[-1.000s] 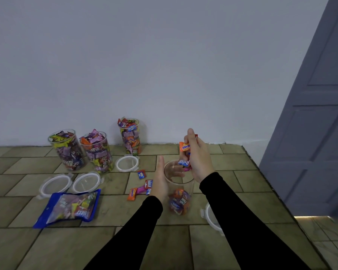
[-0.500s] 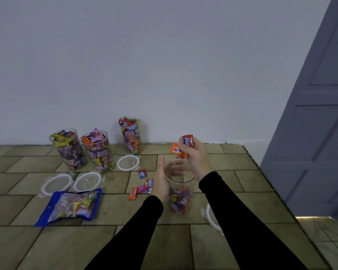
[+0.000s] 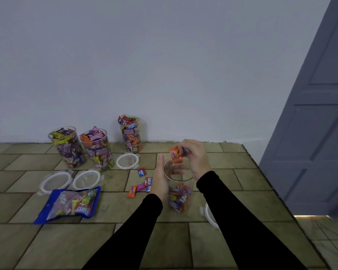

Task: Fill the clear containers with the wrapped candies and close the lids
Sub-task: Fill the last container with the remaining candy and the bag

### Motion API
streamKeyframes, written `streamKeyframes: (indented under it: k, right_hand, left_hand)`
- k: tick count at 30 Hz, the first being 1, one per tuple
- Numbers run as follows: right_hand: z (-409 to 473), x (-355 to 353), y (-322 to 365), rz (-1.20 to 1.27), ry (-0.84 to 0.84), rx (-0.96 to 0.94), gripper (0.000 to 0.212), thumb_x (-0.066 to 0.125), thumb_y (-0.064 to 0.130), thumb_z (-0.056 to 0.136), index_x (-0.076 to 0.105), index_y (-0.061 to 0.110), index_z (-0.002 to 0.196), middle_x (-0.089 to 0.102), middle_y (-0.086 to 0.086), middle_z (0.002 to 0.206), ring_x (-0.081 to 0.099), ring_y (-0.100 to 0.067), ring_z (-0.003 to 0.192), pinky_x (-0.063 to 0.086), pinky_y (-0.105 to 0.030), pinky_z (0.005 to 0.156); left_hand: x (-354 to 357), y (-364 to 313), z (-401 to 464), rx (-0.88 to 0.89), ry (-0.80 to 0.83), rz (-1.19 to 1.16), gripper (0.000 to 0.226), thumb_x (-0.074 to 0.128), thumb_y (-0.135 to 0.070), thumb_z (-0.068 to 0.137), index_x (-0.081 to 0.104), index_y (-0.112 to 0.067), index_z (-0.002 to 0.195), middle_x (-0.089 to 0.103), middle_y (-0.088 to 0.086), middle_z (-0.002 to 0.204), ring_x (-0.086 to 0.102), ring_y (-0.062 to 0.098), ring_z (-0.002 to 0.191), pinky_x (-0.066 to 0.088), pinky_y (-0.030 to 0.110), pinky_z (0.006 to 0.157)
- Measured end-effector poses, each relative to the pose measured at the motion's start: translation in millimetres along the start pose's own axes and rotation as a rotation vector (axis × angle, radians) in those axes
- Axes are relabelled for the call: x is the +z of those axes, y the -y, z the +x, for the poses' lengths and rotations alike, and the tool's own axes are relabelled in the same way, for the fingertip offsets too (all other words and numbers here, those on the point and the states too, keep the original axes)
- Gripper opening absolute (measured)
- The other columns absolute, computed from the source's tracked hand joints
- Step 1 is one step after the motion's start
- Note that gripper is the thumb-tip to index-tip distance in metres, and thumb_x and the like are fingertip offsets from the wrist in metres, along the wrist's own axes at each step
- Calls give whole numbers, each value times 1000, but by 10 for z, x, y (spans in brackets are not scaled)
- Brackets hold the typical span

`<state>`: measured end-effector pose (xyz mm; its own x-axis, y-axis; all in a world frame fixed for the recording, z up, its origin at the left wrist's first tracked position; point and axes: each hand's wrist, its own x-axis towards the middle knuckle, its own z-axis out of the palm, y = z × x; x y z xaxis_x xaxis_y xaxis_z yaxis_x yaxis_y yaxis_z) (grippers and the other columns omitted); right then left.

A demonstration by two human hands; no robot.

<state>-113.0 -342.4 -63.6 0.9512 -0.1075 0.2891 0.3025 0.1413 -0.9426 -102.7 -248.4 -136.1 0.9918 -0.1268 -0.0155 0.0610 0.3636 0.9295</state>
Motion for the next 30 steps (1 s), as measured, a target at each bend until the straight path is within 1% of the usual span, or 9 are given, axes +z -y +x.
streamKeyframes:
  k: [2, 5, 9, 15, 19, 22, 24, 27, 30]
  right_hand:
    - [-12, 15, 1, -32, 14, 9, 29, 52, 23, 72, 46, 6, 50, 62, -15, 66, 52, -24, 68, 38, -32, 62]
    - [-56, 65, 43, -46, -9, 43, 29, 52, 24, 74, 52, 4, 52, 61, -3, 60, 51, -25, 67, 41, -21, 47]
    - [-109, 87, 89, -59, 20, 52, 28, 57, 18, 86, 61, 0, 64, 57, -15, 70, 53, -14, 48, 41, -17, 42]
    - [-92, 75, 68, -172, -12, -23, 40, 51, 31, 78, 67, -5, 72, 67, -26, 82, 61, -24, 68, 44, -11, 48]
    - [-22, 108, 92, -332, -20, -158, 36, 55, 28, 79, 67, -4, 67, 68, -18, 68, 63, -24, 66, 50, -35, 64]
    - [-61, 290, 119, -438, -24, -247, 25, 56, 23, 81, 64, 5, 68, 63, -9, 64, 57, -19, 63, 44, -30, 61]
    - [-187, 486, 54, -501, 20, -281, 15, 56, 16, 82, 63, 7, 73, 59, -2, 67, 52, -11, 62, 40, -19, 58]
    - [-366, 747, -287, -815, 220, -207, 16, 53, 9, 84, 63, 10, 96, 59, -4, 95, 56, -17, 84, 46, -25, 76]
    - [-462, 857, -619, -1160, 431, 25, 40, 50, 6, 89, 49, 7, 128, 41, -10, 132, 51, -28, 115, 44, -37, 95]
  left_hand:
    - [-2, -4, -8, 0, 10, 0, 74, 16, -51, 100, 67, 3, 100, 69, 18, 86, 59, 25, 77, 46, 34, 76]
    - [-11, 0, -8, 0, 25, 14, 75, 13, -49, 101, 66, 5, 102, 69, 14, 82, 59, 20, 72, 50, 24, 65]
    - [-6, 23, 12, 31, 37, 16, 73, 13, -45, 102, 65, 6, 103, 68, 15, 84, 62, 15, 68, 51, 21, 64]
    - [-52, -28, 34, 11, 55, 78, 77, 13, -49, 101, 66, 6, 106, 70, 19, 99, 65, 23, 88, 52, 26, 76]
    - [-315, -100, -15, 110, -47, 351, 50, 29, -42, 104, 70, -13, 104, 73, 2, 104, 65, 19, 95, 47, 25, 79]
    - [-672, -145, 24, 199, -79, 579, 22, 45, -19, 101, 66, -18, 101, 67, 1, 104, 58, 16, 87, 47, 17, 76]
    - [-958, -112, 100, 233, -51, 825, 22, 51, -18, 90, 66, -22, 105, 66, 2, 108, 60, 17, 94, 51, 33, 86]
    - [-1289, -109, 181, 183, 67, 1235, 44, 57, -15, 79, 59, -22, 122, 55, 2, 130, 51, 26, 121, 40, 47, 103]
    - [-1361, -239, 63, 114, 203, 1455, 54, 56, -9, 87, 46, -21, 139, 31, -3, 152, 34, 24, 134, 24, 30, 110]
